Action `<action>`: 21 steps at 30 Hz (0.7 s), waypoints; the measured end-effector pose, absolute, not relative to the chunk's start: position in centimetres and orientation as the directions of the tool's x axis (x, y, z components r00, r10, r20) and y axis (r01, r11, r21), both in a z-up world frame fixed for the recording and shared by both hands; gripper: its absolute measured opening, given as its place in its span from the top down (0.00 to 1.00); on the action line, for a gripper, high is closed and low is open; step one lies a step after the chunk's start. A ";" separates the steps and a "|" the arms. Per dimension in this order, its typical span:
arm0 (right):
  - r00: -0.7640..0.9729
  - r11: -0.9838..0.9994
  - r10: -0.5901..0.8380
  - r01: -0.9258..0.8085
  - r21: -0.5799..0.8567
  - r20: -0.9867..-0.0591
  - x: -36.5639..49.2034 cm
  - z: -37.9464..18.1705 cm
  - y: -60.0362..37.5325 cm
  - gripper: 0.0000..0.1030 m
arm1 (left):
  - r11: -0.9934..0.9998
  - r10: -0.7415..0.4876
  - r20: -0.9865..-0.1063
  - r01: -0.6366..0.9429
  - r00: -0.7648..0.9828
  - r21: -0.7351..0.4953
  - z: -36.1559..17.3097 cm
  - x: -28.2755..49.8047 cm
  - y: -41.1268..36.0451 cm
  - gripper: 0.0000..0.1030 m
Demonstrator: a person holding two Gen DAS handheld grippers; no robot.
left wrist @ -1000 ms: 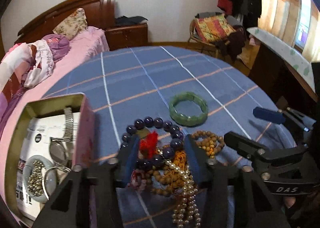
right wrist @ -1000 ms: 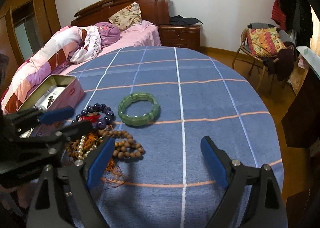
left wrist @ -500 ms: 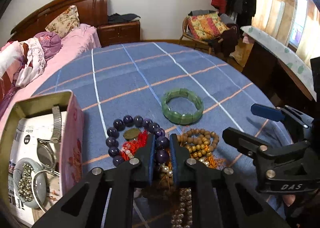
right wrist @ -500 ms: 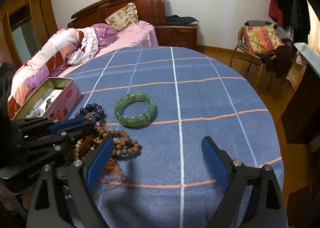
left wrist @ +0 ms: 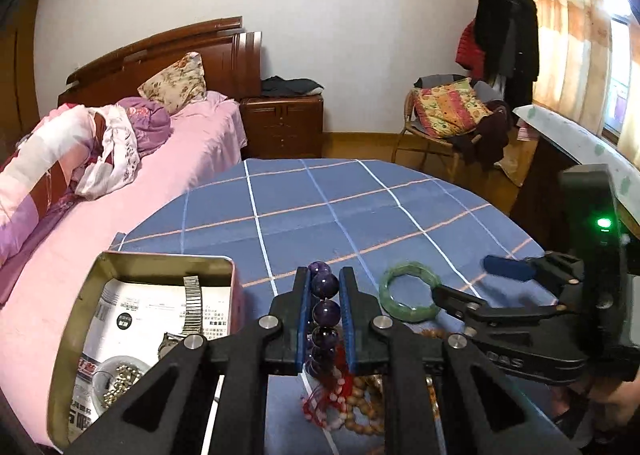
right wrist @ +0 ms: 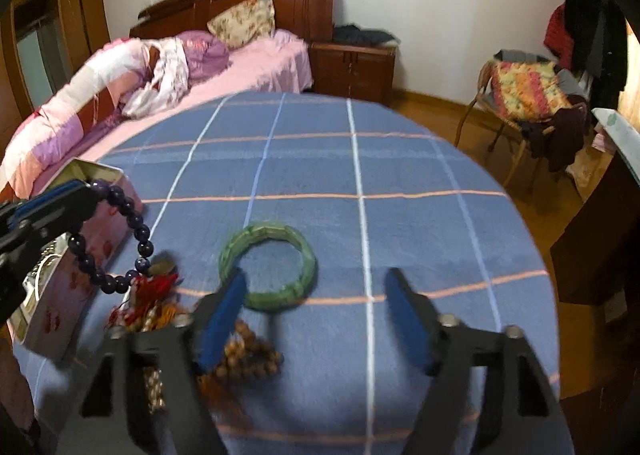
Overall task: Organize jewelry
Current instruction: 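Grasp the dark purple bead bracelet with the left gripper and lift it, then grasp the green jade bangle with the right gripper while the left gripper holds the purple bracelet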
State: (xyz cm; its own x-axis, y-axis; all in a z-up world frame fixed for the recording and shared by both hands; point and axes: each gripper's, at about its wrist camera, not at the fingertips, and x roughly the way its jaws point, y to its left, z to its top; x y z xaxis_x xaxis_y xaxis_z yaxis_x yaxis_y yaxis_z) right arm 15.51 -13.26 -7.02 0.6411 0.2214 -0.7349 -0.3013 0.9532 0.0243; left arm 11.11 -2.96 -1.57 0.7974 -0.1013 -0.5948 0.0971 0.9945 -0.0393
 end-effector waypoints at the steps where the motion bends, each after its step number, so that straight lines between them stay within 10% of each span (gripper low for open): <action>1: 0.633 0.954 0.211 -0.298 0.018 -0.745 15.9 -7.3 -13.0 0.43 | 0.995 -0.095 -0.595 0.093 0.798 -0.034 -1.9 11.5 -3.1 0.87; 6: 0.598 0.956 0.176 -0.294 -0.010 -0.782 17.0 -9.0 -12.4 0.54 | 0.995 -0.098 -0.610 0.091 0.786 -0.043 -3.4 12.6 -3.1 0.87; 10: 0.617 0.951 0.172 -0.306 -0.033 -0.768 16.3 -8.8 -12.4 0.89 | 0.993 -0.114 -0.602 0.097 0.790 -0.060 -3.5 12.3 -2.9 0.87; 21: 0.680 0.954 0.238 -0.298 0.034 -0.693 15.0 -7.1 -13.9 0.91 | 0.995 -0.103 -0.571 0.078 0.814 -0.068 -2.0 11.0 -2.5 0.87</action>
